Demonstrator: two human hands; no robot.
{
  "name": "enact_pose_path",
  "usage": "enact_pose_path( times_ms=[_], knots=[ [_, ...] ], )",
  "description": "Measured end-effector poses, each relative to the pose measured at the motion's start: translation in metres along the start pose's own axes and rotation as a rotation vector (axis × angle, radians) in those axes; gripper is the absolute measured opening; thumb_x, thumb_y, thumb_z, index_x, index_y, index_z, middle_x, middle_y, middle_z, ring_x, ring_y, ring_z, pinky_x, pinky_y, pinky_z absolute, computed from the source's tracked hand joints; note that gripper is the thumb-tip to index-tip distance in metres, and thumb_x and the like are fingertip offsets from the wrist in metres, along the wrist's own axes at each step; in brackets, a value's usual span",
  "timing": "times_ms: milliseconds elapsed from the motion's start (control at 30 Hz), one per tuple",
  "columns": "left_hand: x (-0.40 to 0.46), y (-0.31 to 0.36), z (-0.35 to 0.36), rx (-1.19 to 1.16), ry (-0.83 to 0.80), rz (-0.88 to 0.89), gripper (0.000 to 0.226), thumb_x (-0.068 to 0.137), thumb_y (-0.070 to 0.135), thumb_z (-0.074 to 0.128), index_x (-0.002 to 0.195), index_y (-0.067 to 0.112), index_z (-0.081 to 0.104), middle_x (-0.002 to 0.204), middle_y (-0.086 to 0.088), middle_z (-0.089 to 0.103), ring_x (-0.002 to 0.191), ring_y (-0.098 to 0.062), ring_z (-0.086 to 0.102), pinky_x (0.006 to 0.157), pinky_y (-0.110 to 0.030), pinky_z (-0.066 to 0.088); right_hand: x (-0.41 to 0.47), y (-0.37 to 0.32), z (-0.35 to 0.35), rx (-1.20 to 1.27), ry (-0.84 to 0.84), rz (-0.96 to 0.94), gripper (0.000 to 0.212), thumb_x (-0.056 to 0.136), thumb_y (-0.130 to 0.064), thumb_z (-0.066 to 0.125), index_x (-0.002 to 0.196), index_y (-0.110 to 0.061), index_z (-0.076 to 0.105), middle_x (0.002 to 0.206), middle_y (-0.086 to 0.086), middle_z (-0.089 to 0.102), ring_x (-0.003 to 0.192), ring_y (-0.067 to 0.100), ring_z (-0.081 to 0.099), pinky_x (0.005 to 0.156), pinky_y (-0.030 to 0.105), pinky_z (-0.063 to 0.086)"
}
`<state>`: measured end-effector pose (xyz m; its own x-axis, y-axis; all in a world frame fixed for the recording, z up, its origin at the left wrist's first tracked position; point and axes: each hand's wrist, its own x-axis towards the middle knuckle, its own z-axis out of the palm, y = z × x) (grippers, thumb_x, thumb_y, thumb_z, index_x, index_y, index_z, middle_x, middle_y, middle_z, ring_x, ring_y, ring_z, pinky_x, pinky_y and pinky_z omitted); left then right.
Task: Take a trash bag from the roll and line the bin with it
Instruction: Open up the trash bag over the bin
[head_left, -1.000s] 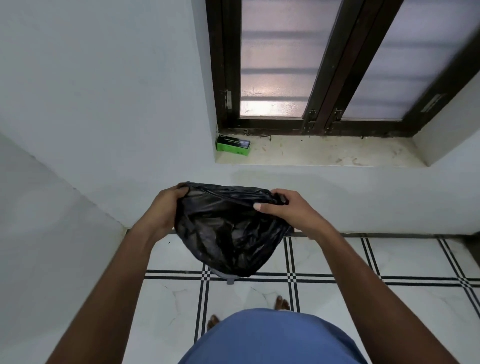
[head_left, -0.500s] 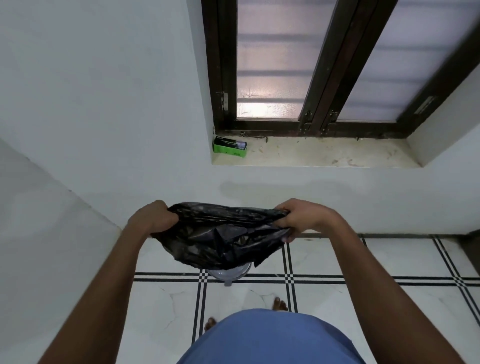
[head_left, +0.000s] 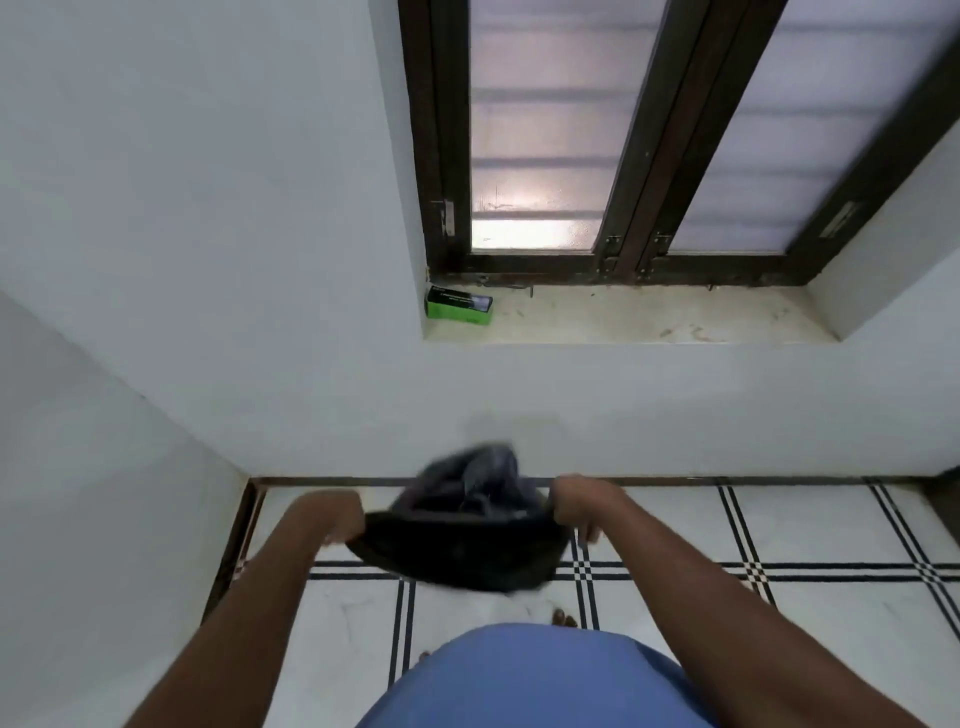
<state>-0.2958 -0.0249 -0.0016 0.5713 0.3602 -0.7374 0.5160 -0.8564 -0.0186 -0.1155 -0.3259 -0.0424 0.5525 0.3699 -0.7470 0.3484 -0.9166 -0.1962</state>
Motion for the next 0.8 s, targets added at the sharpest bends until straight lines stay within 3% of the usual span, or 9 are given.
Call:
enact_pose_path(
  times_ms=[33,100,233,333,400,567,667,733,800],
  knots=[
    [0.005,-0.01,0.018,-0.071,-0.173,-0.046,0.024,0.089,0.013,0.049,0.091,0.008,0.073,0.088,-0.012,0.074,0.072,-0.028,0.072,0.059,-0.026,0.051,0.0,0.005,0.009,0.109,-0.133,0.042,0.036,0.102,0.004,0.048,0.125,0.001,0.075,0.097,0.018,0.079,0.092,0.038,0.085,0.079,0.048,0.071],
    [0.016,-0.021,0.037,-0.354,-0.151,-0.067,0.019,0.089,0.009,0.048,0.077,0.014,0.061,0.077,-0.009,0.063,0.063,-0.023,0.059,0.056,-0.029,0.05,0.0,0.007,0.01,0.307,-0.078,0.026,0.037,0.101,0.007,0.049,0.122,-0.003,0.078,0.088,0.013,0.077,0.087,0.036,0.085,0.076,0.047,0.071],
    [0.025,-0.019,0.004,-0.615,0.27,-0.046,0.02,0.093,0.008,0.054,0.079,0.012,0.068,0.071,-0.005,0.064,0.061,-0.025,0.061,0.055,-0.025,0.043,-0.007,-0.013,-0.031,0.308,0.434,-0.096,0.028,0.096,-0.006,0.061,0.113,-0.012,0.083,0.108,0.015,0.08,0.096,0.036,0.08,0.081,0.037,0.064],
    [0.008,-0.011,-0.032,-0.754,0.705,0.028,0.021,0.099,0.015,0.057,0.111,0.017,0.074,0.098,0.0,0.07,0.089,-0.026,0.064,0.079,-0.033,0.048,-0.023,-0.032,-0.064,0.31,0.86,-0.225,0.013,0.102,-0.02,0.062,0.105,-0.016,0.075,0.099,0.005,0.073,0.089,0.028,0.069,0.07,0.035,0.047],
    [-0.005,-0.004,-0.048,-0.847,0.889,0.116,0.017,0.102,0.018,0.056,0.107,0.018,0.072,0.094,0.003,0.071,0.087,-0.023,0.064,0.079,-0.034,0.048,-0.031,-0.04,-0.077,0.385,1.008,-0.304,0.005,0.102,-0.023,0.067,0.101,-0.018,0.066,0.094,-0.001,0.065,0.081,0.02,0.061,0.065,0.032,0.043],
    [-0.015,-0.001,-0.068,-1.28,0.728,0.254,0.011,0.103,0.017,0.068,0.099,0.012,0.076,0.093,-0.006,0.077,0.085,-0.023,0.073,0.08,-0.038,0.065,-0.03,-0.042,-0.074,0.566,0.919,-0.287,0.023,0.098,-0.016,0.077,0.087,-0.019,0.057,0.09,-0.002,0.06,0.077,0.018,0.061,0.065,0.026,0.047],
    [-0.017,-0.006,-0.068,-1.299,0.669,0.309,0.01,0.101,0.005,0.069,0.099,0.012,0.077,0.091,-0.009,0.078,0.081,-0.02,0.072,0.079,-0.034,0.065,-0.035,-0.041,-0.068,0.675,0.699,-0.277,0.02,0.098,-0.031,0.082,0.1,-0.023,0.064,0.095,0.001,0.075,0.073,0.022,0.076,0.07,0.043,0.065],
    [-0.015,-0.013,-0.065,-1.249,0.631,0.296,0.016,0.099,-0.001,0.066,0.099,0.011,0.077,0.086,-0.005,0.078,0.079,-0.019,0.073,0.076,-0.033,0.064,-0.042,-0.039,-0.065,0.623,0.556,-0.298,0.041,0.089,-0.052,0.089,0.117,-0.028,0.069,0.102,-0.009,0.078,0.084,0.015,0.078,0.078,0.038,0.066],
    [-0.008,-0.024,-0.059,-1.163,0.583,0.251,0.023,0.094,-0.003,0.063,0.098,0.013,0.078,0.078,0.002,0.079,0.076,-0.02,0.074,0.072,-0.034,0.063,-0.054,-0.039,-0.066,0.603,0.318,-0.317,0.05,0.081,-0.054,0.096,0.116,-0.024,0.078,0.101,-0.006,0.084,0.095,0.019,0.081,0.087,0.037,0.065]
  ],
)
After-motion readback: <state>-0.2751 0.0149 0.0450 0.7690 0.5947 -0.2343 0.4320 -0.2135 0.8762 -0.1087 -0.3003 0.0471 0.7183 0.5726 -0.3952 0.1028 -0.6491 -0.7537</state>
